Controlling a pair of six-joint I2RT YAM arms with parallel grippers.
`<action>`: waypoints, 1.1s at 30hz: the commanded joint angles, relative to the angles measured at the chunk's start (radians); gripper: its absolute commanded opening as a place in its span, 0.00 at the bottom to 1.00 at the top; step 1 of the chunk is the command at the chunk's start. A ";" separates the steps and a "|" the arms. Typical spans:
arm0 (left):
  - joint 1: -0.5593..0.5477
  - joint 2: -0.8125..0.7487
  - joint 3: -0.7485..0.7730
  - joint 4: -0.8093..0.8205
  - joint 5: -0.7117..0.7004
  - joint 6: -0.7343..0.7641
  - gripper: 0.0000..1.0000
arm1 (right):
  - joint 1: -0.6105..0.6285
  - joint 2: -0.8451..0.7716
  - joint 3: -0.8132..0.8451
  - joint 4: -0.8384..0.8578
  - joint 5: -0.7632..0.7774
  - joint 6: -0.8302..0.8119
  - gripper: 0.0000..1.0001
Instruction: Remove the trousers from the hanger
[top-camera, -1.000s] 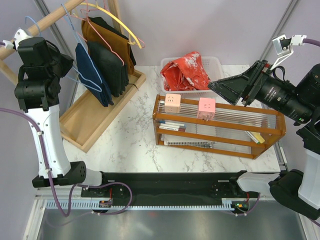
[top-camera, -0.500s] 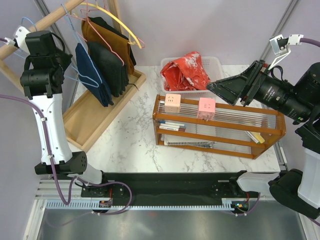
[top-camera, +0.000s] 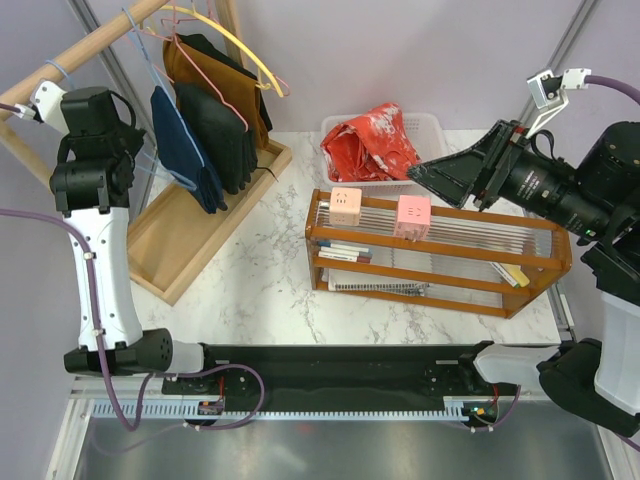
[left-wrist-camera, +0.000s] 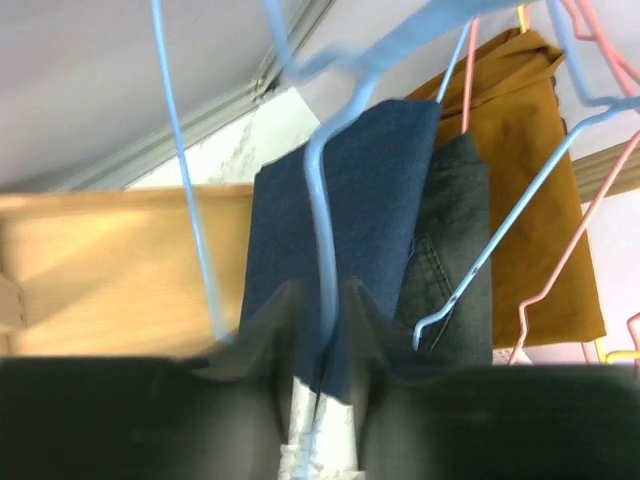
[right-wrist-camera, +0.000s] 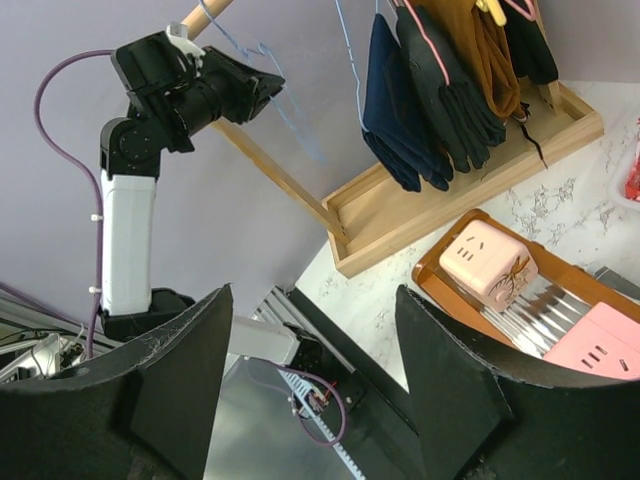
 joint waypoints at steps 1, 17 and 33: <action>0.010 -0.046 -0.066 -0.027 0.052 0.010 0.50 | 0.002 -0.022 -0.037 0.032 0.009 0.015 0.73; 0.011 -0.254 -0.032 -0.096 0.397 -0.017 0.88 | 0.002 -0.158 -0.325 0.063 0.060 0.027 0.77; 0.010 -0.568 -0.376 0.241 1.192 -0.135 0.76 | 0.000 -0.367 -0.623 0.144 0.181 0.156 0.81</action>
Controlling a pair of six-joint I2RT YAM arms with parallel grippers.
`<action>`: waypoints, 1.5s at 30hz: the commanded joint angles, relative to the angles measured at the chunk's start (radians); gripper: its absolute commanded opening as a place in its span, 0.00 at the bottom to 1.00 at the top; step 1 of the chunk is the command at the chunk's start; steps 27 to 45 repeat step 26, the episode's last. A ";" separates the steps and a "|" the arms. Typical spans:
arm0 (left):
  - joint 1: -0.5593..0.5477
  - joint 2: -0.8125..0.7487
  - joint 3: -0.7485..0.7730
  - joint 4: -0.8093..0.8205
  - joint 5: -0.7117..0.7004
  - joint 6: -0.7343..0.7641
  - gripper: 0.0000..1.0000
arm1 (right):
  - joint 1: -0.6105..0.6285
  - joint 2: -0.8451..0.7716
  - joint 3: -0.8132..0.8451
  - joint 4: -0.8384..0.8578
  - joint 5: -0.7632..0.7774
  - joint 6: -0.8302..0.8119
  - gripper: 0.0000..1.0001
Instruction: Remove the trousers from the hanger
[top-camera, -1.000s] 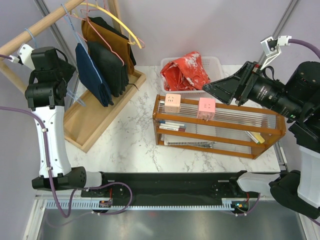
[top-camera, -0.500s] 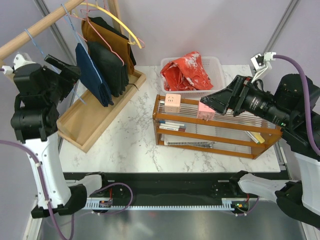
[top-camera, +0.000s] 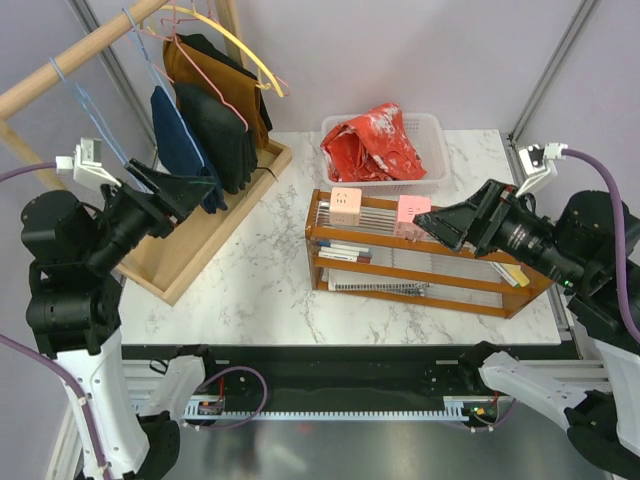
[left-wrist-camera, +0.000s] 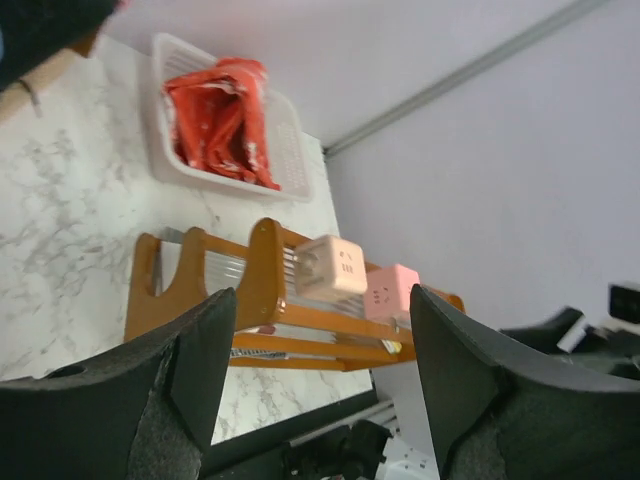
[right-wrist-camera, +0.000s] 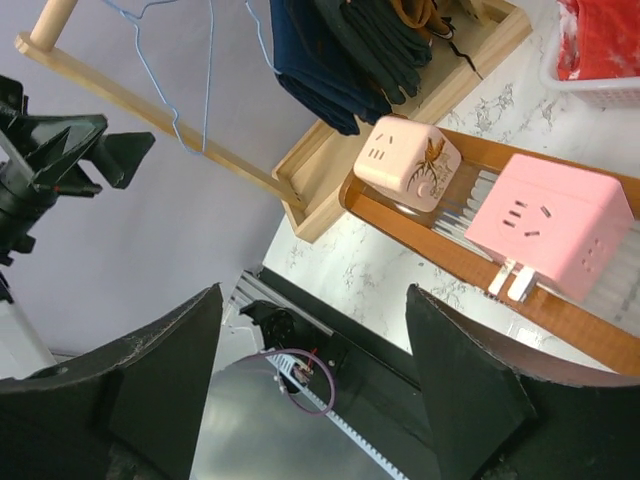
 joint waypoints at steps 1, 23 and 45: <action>0.003 -0.109 -0.152 0.272 0.327 -0.124 0.76 | 0.002 -0.092 -0.133 0.078 0.070 0.090 0.81; 0.001 -0.326 -0.692 1.132 0.753 -0.720 0.88 | 0.002 -0.341 -0.386 0.086 0.177 0.283 0.93; -0.014 -0.344 -0.798 1.330 0.699 -0.883 0.89 | 0.002 -0.363 -0.422 0.097 0.158 0.299 0.95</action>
